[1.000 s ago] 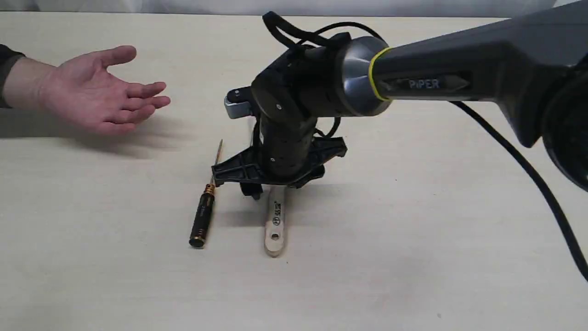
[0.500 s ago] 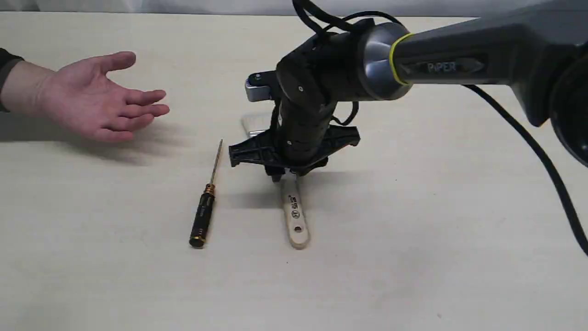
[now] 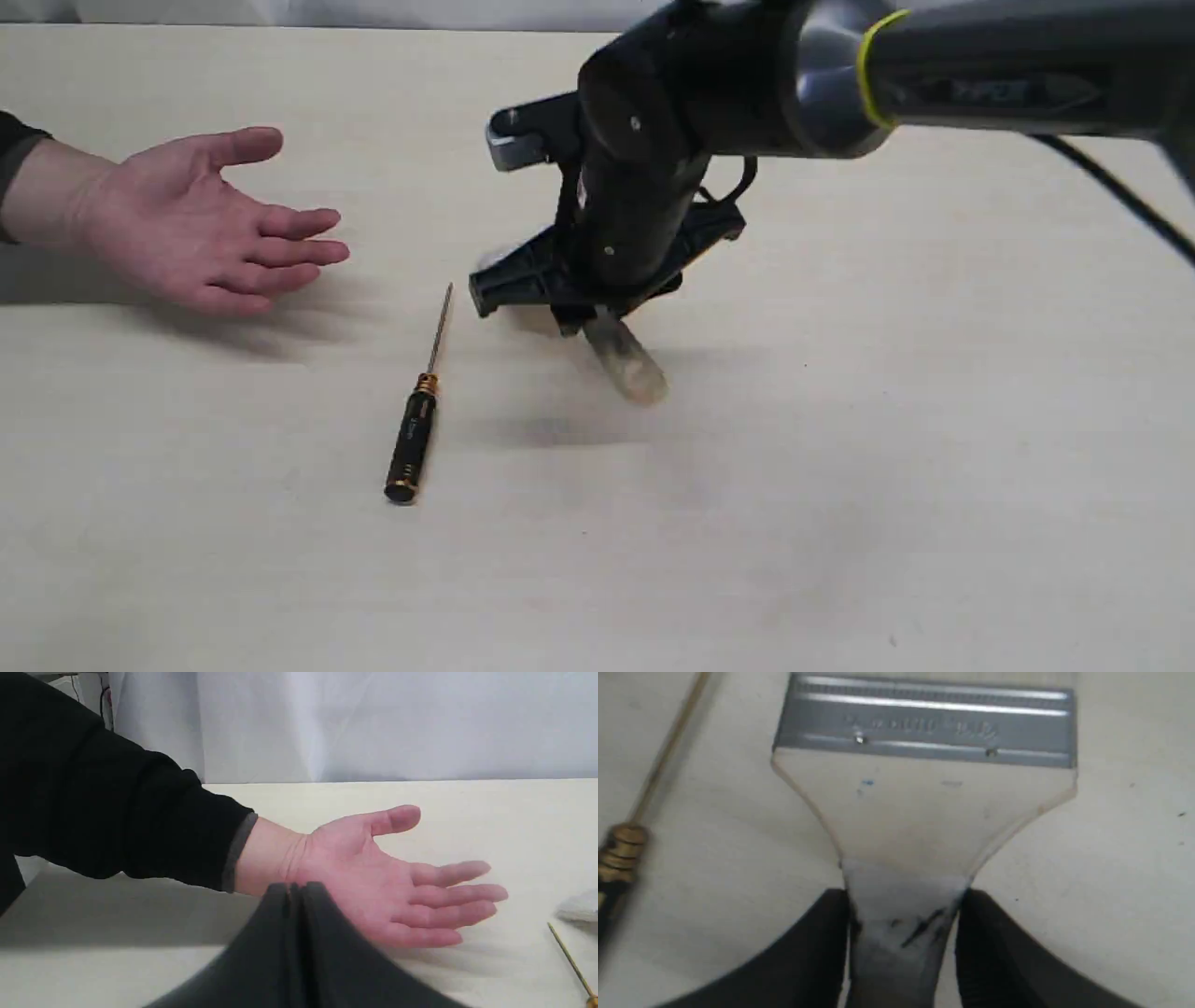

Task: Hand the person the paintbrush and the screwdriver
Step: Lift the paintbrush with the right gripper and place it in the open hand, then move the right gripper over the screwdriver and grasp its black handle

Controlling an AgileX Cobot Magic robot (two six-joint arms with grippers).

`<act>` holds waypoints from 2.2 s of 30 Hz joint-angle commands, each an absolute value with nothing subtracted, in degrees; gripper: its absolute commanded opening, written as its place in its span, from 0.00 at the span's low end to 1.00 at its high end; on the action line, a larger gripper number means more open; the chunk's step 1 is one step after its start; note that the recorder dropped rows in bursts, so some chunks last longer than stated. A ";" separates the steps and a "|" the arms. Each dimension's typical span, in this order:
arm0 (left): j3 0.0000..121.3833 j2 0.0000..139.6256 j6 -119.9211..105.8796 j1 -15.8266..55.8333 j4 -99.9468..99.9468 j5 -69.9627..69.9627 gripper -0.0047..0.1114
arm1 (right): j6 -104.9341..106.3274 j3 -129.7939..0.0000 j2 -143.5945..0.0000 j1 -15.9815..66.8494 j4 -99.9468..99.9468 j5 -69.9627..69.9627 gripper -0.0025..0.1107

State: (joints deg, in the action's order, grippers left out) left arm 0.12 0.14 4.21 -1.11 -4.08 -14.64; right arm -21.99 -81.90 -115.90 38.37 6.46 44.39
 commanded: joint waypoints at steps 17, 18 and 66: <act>0.00 0.00 4.32 -0.64 -3.82 -14.42 0.04 | 41.92 -81.90 -105.10 42.65 -52.18 18.71 0.06; 0.00 0.00 4.32 -0.64 -3.82 -14.42 0.04 | 47.43 -82.10 -106.09 44.18 -54.40 16.57 0.06; 0.00 0.00 4.32 -0.64 -4.04 -14.30 0.04 | -23.86 -93.90 -110.90 49.38 6.19 55.29 0.51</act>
State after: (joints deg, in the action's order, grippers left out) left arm 0.12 0.14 4.21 -1.11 -4.08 -14.64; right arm -23.28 -93.89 -109.96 49.55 6.48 55.79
